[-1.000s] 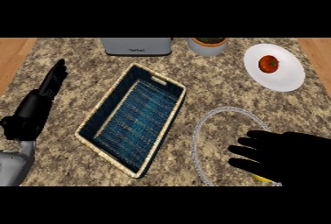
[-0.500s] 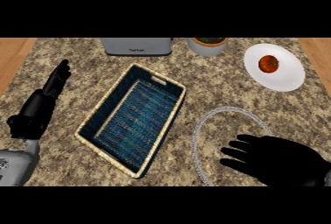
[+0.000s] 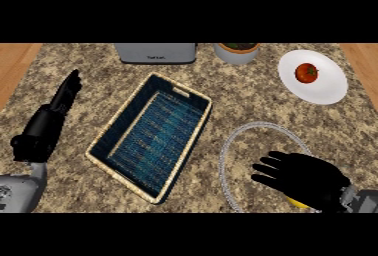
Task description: Pick the lemon from the placemat and place it in the basket
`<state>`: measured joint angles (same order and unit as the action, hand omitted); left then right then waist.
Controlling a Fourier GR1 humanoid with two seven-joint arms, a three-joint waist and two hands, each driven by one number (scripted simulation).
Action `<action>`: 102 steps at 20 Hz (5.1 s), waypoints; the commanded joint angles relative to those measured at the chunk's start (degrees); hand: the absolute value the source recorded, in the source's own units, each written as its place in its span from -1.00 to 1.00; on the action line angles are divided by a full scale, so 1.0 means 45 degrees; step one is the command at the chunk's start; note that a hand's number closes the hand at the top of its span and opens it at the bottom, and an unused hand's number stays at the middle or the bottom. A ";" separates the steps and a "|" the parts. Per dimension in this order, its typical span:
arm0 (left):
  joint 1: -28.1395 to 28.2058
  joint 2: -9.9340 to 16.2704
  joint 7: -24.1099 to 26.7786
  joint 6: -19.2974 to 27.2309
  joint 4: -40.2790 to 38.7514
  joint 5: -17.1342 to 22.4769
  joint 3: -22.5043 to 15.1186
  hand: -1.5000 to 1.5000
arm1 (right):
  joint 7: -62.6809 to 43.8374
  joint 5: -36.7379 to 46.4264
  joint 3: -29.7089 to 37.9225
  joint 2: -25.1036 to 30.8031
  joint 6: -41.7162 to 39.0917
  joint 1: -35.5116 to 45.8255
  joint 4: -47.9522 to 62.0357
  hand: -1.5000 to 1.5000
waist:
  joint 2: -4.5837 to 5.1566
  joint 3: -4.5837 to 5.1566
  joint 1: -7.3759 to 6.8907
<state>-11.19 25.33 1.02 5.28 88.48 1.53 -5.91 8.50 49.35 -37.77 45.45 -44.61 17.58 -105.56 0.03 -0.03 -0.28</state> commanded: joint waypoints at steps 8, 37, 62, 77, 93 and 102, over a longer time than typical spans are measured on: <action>-0.0085 -0.0744 -0.0594 -0.0431 0.0463 -0.0795 0.0274 0.00 | 0.2572 0.2163 0.0412 -0.0869 0.1984 -0.0430 0.2252 -1.00 | -0.0005 0.0004 0.0021; -0.0136 -0.2080 0.0222 -0.1657 -0.0409 -0.2189 0.1875 0.00 | 0.4820 0.6078 0.2556 -0.2473 0.3472 -0.2583 0.4266 -1.00 | -0.0009 0.0010 0.0101; 0.0817 -0.1786 -0.0062 -0.1912 0.0189 -0.2065 0.3144 0.00 | -0.3152 0.5743 0.8911 -0.7468 0.6126 -0.3451 0.5348 1.00 | -0.0379 0.0062 0.1502; 0.0147 -0.1921 -0.0295 -0.2338 0.0111 -0.2005 0.2667 0.00 | -0.9813 0.1857 0.7252 -1.0086 0.7503 -0.1123 -0.5424 1.00 | -0.0209 0.0045 0.0459; -0.0611 -0.2570 -0.0454 -0.2044 -0.0059 -0.2650 0.1907 0.00 | -1.8677 -0.0827 0.5209 -1.0097 0.5780 1.0105 -0.1286 1.00 | -0.0079 0.0058 -0.0247; -0.0306 -0.2465 -0.0161 -0.2354 -0.0047 -0.2469 0.2004 0.00 | -1.9009 -0.2440 0.5655 -1.0095 0.7666 1.2714 0.3850 1.00 | -0.0002 0.0050 -0.0448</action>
<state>-13.08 15.16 -0.03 -6.06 88.66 -8.78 3.76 -66.71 42.05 -12.31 0.42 -12.60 69.99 -96.44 -0.16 0.23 -2.33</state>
